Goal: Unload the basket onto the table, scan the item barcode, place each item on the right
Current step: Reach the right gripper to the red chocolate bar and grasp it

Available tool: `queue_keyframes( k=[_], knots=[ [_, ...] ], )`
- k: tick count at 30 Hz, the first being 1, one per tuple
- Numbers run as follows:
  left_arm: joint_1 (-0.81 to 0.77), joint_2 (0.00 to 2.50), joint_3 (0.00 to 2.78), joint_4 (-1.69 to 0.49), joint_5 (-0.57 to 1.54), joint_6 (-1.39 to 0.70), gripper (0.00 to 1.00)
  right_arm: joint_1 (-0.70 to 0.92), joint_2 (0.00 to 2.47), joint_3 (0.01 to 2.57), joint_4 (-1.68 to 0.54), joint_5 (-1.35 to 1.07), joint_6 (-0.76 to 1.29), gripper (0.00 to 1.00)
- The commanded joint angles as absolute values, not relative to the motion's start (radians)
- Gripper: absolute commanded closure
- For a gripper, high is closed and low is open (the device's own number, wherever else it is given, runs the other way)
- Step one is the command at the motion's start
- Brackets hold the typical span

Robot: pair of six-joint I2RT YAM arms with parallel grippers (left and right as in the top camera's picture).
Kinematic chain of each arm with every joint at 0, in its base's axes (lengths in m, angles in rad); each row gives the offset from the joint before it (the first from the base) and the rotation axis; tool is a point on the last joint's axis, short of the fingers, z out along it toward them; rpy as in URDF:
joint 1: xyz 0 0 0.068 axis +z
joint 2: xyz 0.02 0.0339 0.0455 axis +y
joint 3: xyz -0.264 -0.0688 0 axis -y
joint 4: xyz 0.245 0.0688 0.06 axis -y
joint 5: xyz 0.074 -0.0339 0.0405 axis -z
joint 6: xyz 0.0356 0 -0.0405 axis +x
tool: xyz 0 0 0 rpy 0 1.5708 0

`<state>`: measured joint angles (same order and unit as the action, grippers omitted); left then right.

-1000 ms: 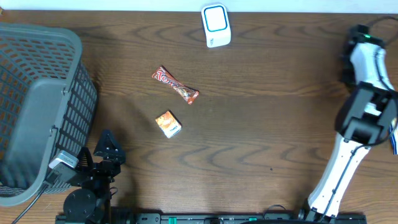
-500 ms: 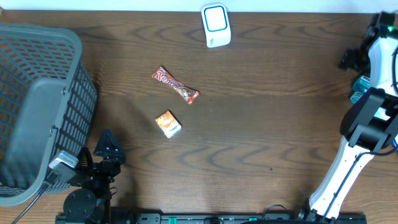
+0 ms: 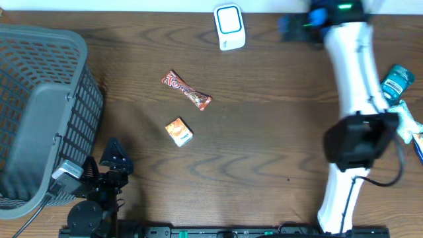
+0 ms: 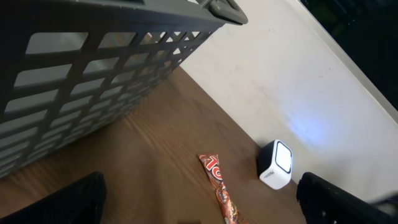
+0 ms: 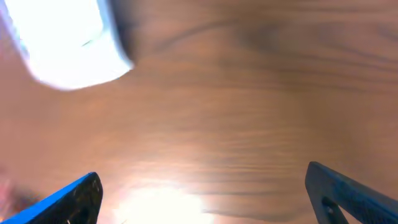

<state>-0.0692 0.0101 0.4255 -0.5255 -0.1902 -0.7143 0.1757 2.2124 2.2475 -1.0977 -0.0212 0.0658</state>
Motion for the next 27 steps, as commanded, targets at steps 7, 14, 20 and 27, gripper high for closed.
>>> queue_keyframes(
  k=[7, 14, 20, 27],
  knots=[
    [-0.075, 0.004, 0.423, -0.524, -0.203, -0.720, 0.02, 0.482, 2.298, 2.175, -1.049, -0.059, -0.140, 0.01],
    [-0.075, 0.004, 0.423, -0.524, -0.203, -0.720, 0.02, 0.607, 2.377, 2.175, -1.023, -0.056, -0.298, 0.01],
    [-0.075, 0.004, 0.423, -0.524, -0.203, -0.720, 0.02, 0.632, 2.455, 2.175, -0.932, -0.057, -0.304, 0.01],
    [-0.075, 0.004, 0.423, -0.524, -0.203, -0.720, 0.02, 0.648, 2.498, 2.174, -0.899, -0.066, -0.305, 0.05]
  ],
)
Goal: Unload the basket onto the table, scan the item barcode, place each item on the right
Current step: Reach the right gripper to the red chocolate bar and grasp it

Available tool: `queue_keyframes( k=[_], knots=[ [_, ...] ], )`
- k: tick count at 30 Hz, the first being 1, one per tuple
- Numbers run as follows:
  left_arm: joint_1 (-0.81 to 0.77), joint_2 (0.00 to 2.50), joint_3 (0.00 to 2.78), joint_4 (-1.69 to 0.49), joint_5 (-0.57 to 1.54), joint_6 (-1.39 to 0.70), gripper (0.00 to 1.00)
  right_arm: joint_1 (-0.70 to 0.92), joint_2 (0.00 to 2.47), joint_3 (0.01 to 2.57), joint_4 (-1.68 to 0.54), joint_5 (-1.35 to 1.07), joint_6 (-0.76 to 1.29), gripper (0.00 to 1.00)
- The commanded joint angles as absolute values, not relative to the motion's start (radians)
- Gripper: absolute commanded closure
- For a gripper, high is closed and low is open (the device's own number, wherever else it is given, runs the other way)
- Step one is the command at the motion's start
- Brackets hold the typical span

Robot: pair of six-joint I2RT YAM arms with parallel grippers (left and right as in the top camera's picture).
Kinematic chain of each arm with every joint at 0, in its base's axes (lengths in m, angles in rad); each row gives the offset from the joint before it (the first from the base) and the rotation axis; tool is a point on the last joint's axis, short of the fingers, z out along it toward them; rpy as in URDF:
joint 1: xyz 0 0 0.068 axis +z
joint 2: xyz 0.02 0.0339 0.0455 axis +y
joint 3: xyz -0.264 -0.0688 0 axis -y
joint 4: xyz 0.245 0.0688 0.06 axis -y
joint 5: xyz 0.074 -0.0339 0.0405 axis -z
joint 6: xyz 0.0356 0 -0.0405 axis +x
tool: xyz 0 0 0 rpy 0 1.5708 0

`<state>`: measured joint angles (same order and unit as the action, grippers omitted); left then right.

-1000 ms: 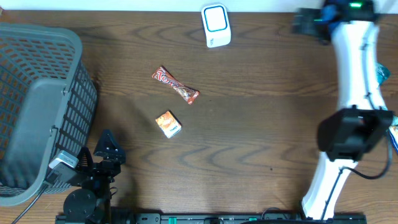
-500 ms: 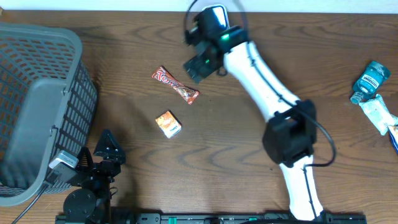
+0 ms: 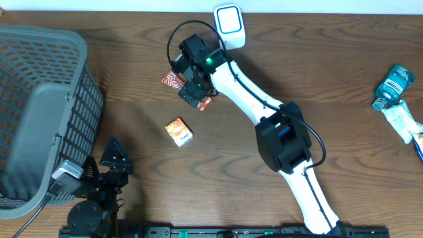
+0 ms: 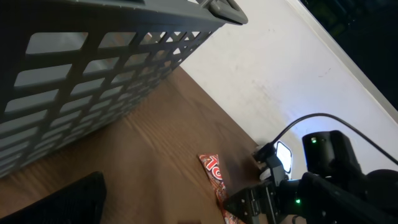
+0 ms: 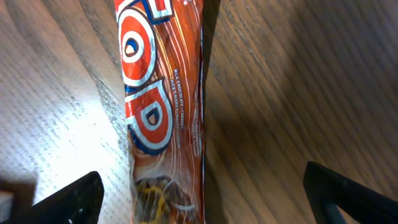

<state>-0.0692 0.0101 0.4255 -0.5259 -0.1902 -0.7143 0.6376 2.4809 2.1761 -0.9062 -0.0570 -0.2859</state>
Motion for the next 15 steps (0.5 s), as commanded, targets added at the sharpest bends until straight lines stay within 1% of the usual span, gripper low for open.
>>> queue_keyframes(
  k=[1, 8, 9, 11, 15],
  knots=[
    [-0.075, 0.004, 0.423, -0.524, -0.203, -0.720, 0.02, 0.650, 2.501, 2.173, -0.893, -0.066, -0.305, 0.05],
    [-0.075, 0.004, 0.423, -0.524, -0.203, -0.720, 0.02, 0.659, 2.503, 2.171, -0.824, -0.067, -0.304, 0.06],
    [-0.075, 0.004, 0.423, -0.524, -0.203, -0.720, 0.02, 0.660, 2.505, 2.170, -0.814, -0.067, -0.304, 0.07],
    [-0.075, 0.004, 0.423, -0.524, -0.203, -0.720, 0.02, 0.663, 2.507, 2.167, -0.802, -0.067, -0.303, 0.16],
    [-0.075, 0.004, 0.423, -0.524, -0.203, -0.720, 0.02, 0.664, 2.507, 2.130, -0.768, -0.067, -0.303, 0.21]
  ],
)
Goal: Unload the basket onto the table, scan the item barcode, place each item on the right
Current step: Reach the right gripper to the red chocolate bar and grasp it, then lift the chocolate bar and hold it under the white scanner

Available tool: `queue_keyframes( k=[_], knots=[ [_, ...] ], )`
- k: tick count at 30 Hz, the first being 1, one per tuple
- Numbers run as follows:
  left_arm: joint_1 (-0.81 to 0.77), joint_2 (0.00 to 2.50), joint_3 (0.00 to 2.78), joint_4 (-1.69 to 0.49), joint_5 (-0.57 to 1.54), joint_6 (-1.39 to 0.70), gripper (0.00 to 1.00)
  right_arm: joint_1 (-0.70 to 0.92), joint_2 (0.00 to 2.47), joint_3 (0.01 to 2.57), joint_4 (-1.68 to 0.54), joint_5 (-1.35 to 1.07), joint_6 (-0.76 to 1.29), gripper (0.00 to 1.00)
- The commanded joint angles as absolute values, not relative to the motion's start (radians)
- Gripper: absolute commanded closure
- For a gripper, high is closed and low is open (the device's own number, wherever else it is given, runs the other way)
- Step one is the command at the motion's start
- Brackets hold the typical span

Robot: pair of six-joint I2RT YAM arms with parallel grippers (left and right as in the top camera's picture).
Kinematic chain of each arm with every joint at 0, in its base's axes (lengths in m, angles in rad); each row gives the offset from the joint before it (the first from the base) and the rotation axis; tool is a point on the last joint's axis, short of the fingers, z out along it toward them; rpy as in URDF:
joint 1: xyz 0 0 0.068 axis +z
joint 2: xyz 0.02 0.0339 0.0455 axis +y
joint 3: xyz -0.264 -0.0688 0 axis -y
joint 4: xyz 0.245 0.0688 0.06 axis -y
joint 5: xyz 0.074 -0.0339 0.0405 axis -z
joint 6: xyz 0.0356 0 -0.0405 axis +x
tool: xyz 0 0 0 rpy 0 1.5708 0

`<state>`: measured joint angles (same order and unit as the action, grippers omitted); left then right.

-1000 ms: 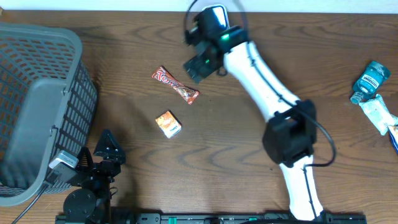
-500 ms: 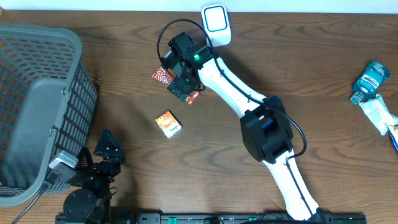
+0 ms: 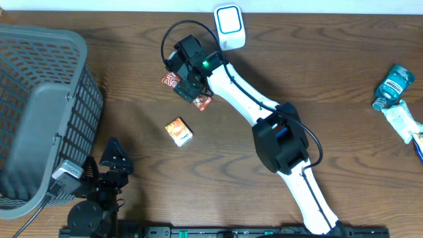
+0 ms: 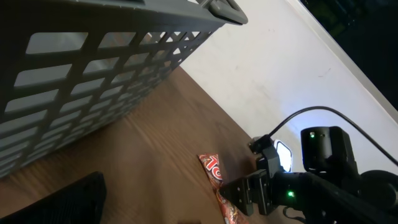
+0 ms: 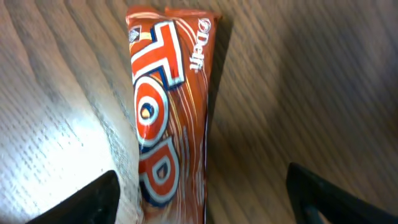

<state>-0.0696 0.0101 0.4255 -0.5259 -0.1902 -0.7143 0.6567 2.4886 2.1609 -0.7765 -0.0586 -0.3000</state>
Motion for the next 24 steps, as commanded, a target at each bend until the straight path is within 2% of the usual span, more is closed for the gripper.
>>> queue_keyframes(
  k=[1, 6, 8, 11, 15, 17, 24],
  knots=[
    [-0.075, 0.004, 0.423, -0.524, -0.203, -0.720, 0.02, 0.664, 2.507, 2.118, -0.760, -0.067, -0.303, 0.20],
    [-0.075, 0.004, 0.423, -0.524, -0.203, -0.720, 0.02, 0.665, 2.507, 2.046, -0.708, -0.073, -0.274, 0.20],
    [-0.075, 0.004, 0.423, -0.524, -0.203, -0.720, 0.02, 0.665, 2.507, 2.014, -0.681, -0.074, -0.273, 0.27],
    [-0.075, 0.004, 0.423, -0.524, -0.203, -0.720, 0.02, 0.665, 2.507, 2.006, -0.677, -0.074, -0.250, 0.54],
    [-0.075, 0.004, 0.423, -0.524, -0.203, -0.720, 0.02, 0.665, 2.488, 2.035, -0.705, -0.138, -0.075, 0.82],
    [-0.075, 0.004, 0.423, -0.524, -0.203, -0.720, 0.02, 0.659, 2.465, 2.069, -0.768, -0.227, -0.011, 0.99],
    [-0.075, 0.004, 0.423, -0.524, -0.203, -0.720, 0.02, 0.595, 2.332, 2.146, -0.999, -0.727, -0.028, 0.99]
  ],
)
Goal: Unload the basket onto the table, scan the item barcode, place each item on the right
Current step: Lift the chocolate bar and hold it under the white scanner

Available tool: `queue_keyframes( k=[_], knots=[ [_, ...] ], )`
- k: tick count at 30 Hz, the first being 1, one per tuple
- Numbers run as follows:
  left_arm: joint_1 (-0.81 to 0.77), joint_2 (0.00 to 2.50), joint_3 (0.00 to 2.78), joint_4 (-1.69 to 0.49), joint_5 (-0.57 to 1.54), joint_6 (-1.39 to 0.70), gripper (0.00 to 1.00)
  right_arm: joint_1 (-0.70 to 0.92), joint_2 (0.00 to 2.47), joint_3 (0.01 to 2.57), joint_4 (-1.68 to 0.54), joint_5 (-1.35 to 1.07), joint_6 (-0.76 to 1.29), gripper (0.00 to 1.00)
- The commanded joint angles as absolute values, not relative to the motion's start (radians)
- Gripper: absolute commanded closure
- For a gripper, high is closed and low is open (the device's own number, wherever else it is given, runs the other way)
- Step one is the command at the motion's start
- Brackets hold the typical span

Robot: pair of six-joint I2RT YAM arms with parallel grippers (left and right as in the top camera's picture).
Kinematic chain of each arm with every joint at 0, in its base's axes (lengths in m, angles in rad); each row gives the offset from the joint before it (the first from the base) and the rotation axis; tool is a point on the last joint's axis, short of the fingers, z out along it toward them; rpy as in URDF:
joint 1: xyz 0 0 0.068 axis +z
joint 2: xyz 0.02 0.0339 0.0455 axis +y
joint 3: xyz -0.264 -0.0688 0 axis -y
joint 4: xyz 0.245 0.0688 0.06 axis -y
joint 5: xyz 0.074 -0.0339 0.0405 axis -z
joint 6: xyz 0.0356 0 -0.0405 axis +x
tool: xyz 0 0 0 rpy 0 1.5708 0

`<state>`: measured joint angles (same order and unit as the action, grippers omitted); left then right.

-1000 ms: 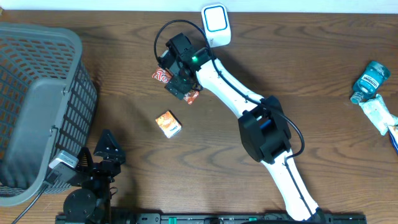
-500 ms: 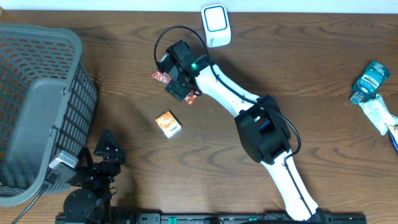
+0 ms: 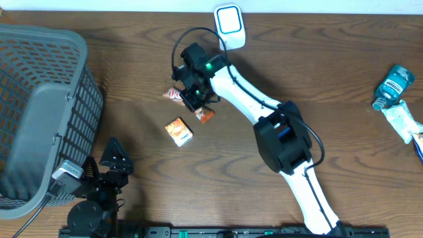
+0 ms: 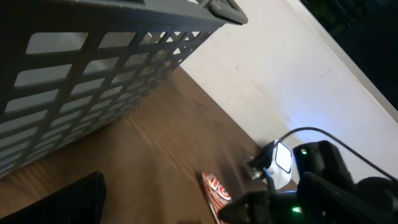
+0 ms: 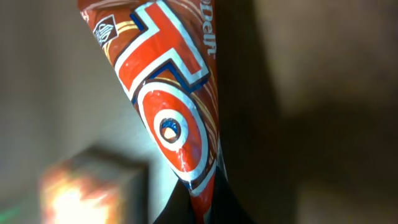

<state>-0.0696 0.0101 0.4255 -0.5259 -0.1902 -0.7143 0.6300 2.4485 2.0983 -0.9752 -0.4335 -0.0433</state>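
An orange-red candy bar [image 3: 173,94] marked TOP is held at its middle by my right gripper [image 3: 192,92], which is shut on it. In the right wrist view the candy bar [image 5: 174,118] fills the frame and the right gripper [image 5: 200,208] pinches its lower end. The table behind it is blurred. The white scanner [image 3: 229,26] stands at the back edge, a short way behind the gripper. My left gripper [image 3: 114,157] rests open at the front left with nothing in it. The left wrist view shows the candy bar [image 4: 215,187] and the scanner [image 4: 280,158] far off.
A small orange box [image 3: 178,131] lies just in front of the held bar. A large grey basket [image 3: 36,106] takes up the left side. A blue bottle [image 3: 395,82] and a white tube [image 3: 403,123] lie at the right edge.
My right gripper was open over the candy bar as it lay on the table. It is now shut on the bar, and the bar has shifted a little toward the orange box.
My right arm stood at the right side with its open gripper near the back edge. It was then over the candy bar, open, and stayed there with a small shift. Now it is shut on the bar. The left arm has not moved.
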Motion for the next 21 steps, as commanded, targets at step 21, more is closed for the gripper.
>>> queue_keyframes(
  k=[21],
  knots=[
    [-0.075, 0.004, 0.423, -0.524, -0.203, -0.720, 0.02, 0.402, 2.262, 2.146, -1.596, -1.413, 0.164, 0.99]
  ],
)
